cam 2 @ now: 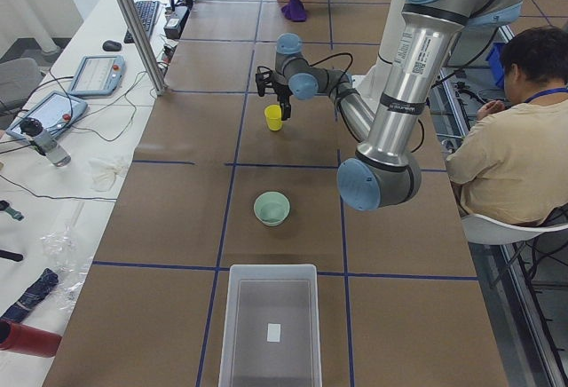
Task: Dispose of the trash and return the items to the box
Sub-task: 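Reach the left gripper down to the yellow cup and grasp it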
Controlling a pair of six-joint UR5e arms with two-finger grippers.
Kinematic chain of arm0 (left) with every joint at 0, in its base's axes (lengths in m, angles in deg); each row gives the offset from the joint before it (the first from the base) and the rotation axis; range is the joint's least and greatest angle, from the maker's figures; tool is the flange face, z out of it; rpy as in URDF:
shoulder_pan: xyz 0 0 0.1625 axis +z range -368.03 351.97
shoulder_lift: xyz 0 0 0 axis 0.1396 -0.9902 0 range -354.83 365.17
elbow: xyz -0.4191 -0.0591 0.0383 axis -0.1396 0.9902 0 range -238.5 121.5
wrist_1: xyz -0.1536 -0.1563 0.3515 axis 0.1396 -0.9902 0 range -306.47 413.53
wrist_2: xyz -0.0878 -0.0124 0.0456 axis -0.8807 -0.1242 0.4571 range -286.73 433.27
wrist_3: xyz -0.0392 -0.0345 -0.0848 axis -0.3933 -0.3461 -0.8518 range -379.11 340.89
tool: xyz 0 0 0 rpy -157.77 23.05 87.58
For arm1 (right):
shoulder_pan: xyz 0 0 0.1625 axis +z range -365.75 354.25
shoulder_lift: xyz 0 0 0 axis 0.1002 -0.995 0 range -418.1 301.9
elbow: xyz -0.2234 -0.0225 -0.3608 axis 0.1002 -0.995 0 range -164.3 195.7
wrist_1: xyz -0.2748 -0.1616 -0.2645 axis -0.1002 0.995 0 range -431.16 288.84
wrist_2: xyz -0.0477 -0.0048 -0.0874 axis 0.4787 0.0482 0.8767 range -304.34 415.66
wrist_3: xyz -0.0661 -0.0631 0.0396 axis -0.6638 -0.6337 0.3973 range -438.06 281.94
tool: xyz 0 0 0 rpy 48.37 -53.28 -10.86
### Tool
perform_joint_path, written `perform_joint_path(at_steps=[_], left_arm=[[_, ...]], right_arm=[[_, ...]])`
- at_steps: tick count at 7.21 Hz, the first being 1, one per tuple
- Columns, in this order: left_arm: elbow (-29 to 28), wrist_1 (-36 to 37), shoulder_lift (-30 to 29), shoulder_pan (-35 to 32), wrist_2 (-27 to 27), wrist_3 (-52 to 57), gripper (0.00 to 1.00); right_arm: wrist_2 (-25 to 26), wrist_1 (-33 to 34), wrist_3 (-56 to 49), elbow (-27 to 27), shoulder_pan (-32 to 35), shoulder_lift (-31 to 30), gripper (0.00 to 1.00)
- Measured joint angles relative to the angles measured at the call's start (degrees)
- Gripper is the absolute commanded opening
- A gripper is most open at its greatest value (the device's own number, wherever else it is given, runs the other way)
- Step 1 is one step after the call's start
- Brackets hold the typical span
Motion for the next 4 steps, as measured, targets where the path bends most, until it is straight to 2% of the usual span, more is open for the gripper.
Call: perform_joint_path(at_steps=[2,4], left_arm=[[-1.02,1.08,-1.40,0.38,2.00,0.71,0.98],[-3.35,-3.10,-0.70,0.50,2.14,1.70,0.95]], right_arm=[[0.02,-0.09,-0.08,-0.87,-0.66,0.09,1.00],[0.02,-0.13,-0.04,-1.02,-1.12,0.12,1.00]])
